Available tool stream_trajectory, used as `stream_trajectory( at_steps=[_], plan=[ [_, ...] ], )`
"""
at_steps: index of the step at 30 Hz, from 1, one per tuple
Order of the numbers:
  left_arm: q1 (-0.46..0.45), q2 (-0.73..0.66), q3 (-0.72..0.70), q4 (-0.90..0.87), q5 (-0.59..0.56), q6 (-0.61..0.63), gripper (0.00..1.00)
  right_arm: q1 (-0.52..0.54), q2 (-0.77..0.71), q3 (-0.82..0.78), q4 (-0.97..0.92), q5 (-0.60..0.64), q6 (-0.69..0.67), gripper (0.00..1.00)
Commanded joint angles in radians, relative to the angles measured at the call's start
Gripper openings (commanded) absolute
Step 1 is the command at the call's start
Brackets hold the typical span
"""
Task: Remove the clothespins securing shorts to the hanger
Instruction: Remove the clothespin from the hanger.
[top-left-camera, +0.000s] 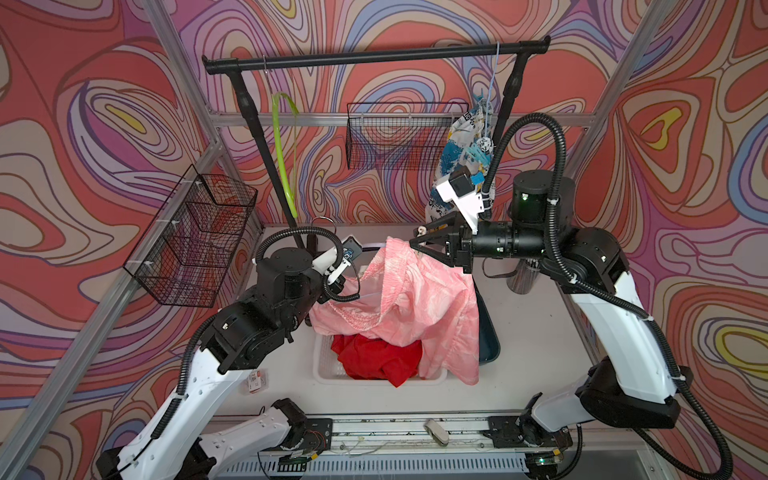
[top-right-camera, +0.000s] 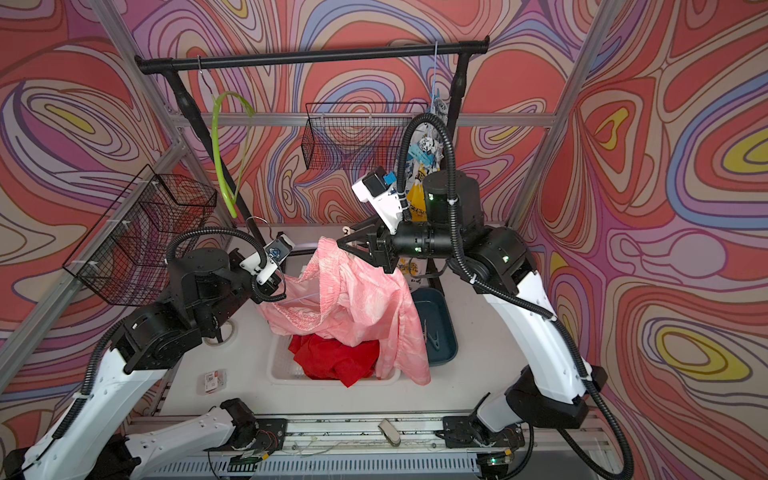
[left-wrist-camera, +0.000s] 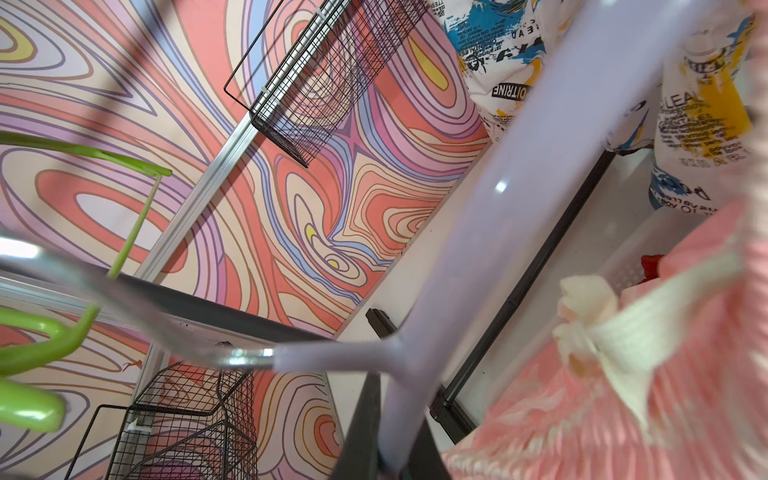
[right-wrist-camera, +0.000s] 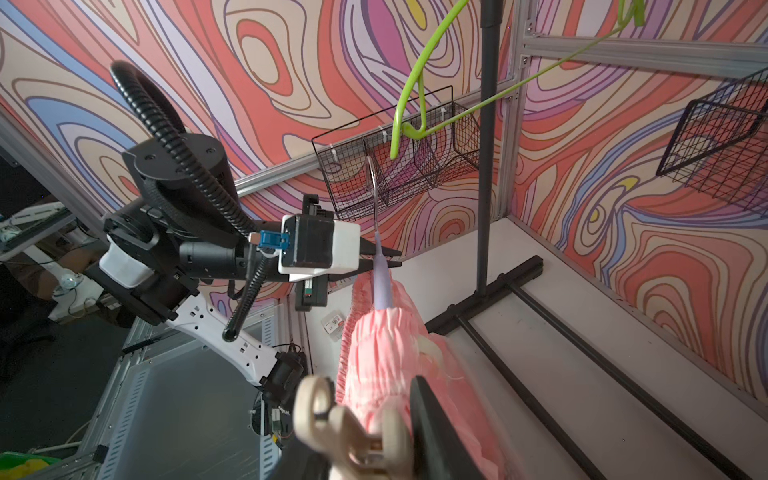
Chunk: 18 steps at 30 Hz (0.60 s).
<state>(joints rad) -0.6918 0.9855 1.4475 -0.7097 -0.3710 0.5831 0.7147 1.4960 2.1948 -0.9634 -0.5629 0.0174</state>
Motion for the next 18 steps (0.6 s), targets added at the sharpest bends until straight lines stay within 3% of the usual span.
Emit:
stream_trajectory(
  at_steps=[1,3,8,11,18],
  plan=[
    [0.006,-0.005,0.052,0.04,-0.006,-0.025,0.0,0.002,-0.027,-0.03,-0.015,0.015,-0.009,0.1],
    [0.006,-0.005,0.054,0.037,-0.006,-0.026,0.0,0.002,-0.029,-0.041,-0.017,0.014,-0.013,0.01],
    [0.006,-0.007,0.047,0.027,-0.017,-0.025,0.0,0.002,-0.041,-0.032,-0.026,0.105,-0.03,0.0],
    [0.011,-0.008,0.032,0.014,-0.049,-0.02,0.0,0.002,-0.091,-0.014,-0.026,0.28,-0.07,0.0],
    [0.029,-0.018,0.046,-0.001,-0.074,-0.05,0.0,0.002,-0.203,-0.143,-0.015,0.684,-0.151,0.0]
  ],
)
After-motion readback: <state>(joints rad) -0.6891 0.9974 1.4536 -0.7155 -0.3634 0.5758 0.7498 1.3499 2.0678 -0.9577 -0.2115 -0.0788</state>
